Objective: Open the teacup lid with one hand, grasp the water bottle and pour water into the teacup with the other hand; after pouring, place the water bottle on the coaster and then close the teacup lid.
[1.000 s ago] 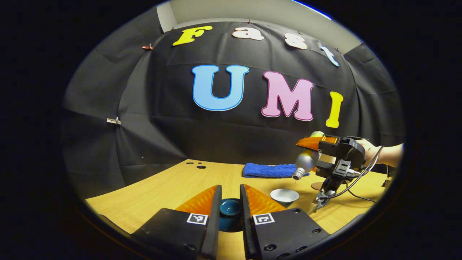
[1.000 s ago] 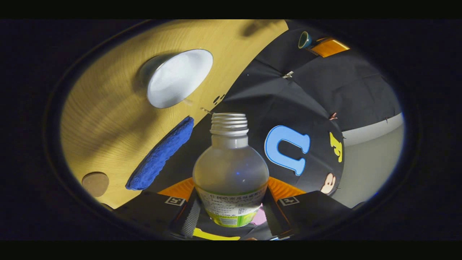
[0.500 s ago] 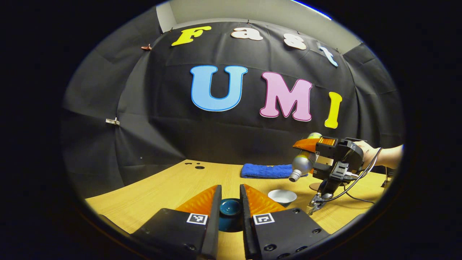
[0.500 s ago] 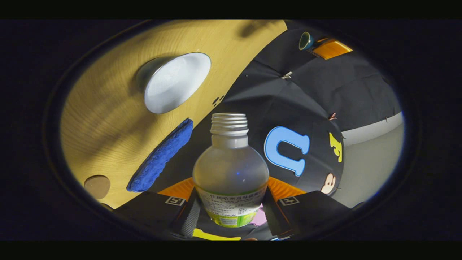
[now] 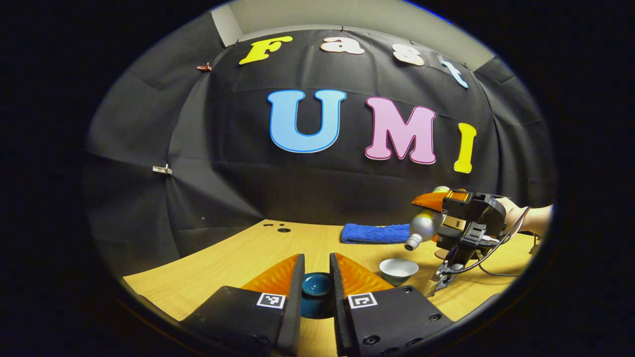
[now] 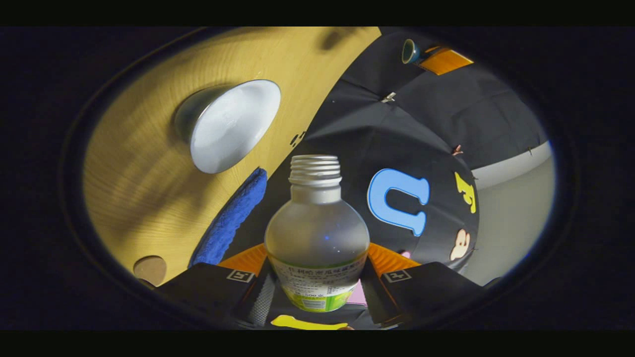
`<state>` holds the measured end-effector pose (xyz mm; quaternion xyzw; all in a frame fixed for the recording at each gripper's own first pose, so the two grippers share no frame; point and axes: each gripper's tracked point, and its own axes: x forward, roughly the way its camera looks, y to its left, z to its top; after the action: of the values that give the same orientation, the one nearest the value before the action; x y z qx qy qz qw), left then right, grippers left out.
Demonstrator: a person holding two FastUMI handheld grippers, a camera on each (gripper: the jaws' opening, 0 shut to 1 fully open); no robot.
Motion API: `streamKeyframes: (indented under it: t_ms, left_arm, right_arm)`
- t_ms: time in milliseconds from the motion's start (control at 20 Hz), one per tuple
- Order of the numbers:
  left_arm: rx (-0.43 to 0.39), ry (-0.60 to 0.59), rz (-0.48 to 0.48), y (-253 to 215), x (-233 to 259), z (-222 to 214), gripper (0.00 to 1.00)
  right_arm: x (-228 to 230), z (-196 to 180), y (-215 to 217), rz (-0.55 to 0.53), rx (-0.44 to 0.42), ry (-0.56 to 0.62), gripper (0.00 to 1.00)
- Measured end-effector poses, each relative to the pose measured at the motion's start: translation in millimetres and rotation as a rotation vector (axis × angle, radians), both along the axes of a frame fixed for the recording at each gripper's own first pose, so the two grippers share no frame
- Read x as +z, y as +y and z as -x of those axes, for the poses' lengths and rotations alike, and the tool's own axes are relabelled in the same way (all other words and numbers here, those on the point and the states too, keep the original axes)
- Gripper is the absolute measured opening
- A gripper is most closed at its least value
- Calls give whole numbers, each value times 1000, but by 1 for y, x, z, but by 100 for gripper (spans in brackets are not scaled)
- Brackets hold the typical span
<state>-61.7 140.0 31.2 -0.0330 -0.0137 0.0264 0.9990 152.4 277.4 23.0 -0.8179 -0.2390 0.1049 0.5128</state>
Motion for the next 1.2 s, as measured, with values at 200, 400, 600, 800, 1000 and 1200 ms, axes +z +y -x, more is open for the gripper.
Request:
streamKeyframes:
  t_ms: [200, 400, 600, 800, 1000, 1200]
  left_arm:
    - [-24, 1, 31, -8, 5, 2, 31]
    - [-32, -18, 35, -13, 16, 6, 31]
    - [-26, -29, 12, -17, 24, 10, 31]
    - [-51, -28, 36, -31, 24, 6, 31]
    - [-81, -21, 66, -49, 22, 0, 31]
    - [-106, -13, 68, -67, 20, -7, 31]
  right_arm:
    - [-9, 2, -8, -188, -49, 113, 78]
    - [-24, 3, -21, -407, -105, 274, 79]
    - [-15, 12, -47, -669, -153, 428, 79]
    - [7, 23, -77, -915, -168, 536, 79]
    - [36, 35, -119, -1142, -175, 612, 79]
    - [58, 46, -157, -1380, -160, 718, 79]
